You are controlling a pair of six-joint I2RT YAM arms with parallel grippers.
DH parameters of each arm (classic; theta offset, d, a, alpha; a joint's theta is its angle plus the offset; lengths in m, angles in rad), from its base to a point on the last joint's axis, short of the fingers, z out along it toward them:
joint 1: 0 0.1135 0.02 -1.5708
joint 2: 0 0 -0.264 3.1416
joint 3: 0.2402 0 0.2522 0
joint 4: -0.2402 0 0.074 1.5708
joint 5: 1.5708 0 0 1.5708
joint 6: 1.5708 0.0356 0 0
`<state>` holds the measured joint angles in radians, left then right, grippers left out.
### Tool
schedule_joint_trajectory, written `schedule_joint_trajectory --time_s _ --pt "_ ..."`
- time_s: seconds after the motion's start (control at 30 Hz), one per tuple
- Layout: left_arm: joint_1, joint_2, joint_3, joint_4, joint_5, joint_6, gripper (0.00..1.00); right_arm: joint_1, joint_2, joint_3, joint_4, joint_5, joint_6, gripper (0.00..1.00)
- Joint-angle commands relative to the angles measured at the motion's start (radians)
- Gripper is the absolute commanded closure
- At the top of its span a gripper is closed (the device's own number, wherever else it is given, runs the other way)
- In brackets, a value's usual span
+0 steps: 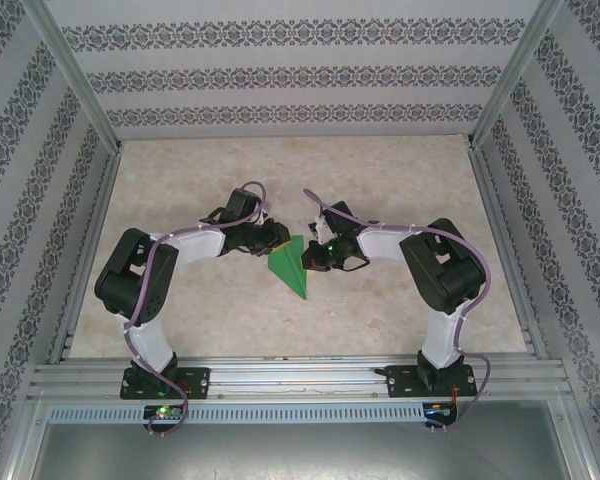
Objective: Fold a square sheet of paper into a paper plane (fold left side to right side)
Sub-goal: Fourth fold the wing at the center of the table.
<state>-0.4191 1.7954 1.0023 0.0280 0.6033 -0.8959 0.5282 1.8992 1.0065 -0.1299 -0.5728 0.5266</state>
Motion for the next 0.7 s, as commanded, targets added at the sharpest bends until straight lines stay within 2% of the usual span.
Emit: schedule_joint_trajectory --time_s 0.0,0.23,0.67 --pt "-0.024 0.023 0.038 0.027 0.065 -0.009 0.85 0.007 0.06 -0.009 -0.075 0.083 0.005 1.0" --pt "-0.052 0.112 0.1 -0.003 0.093 -0.005 0.96 0.007 0.061 -0.006 -0.092 0.091 -0.001 1.0" --pt "-0.053 0.137 0.085 -0.109 -0.001 0.031 0.99 0.008 0.069 0.01 -0.131 0.103 -0.02 1.0"
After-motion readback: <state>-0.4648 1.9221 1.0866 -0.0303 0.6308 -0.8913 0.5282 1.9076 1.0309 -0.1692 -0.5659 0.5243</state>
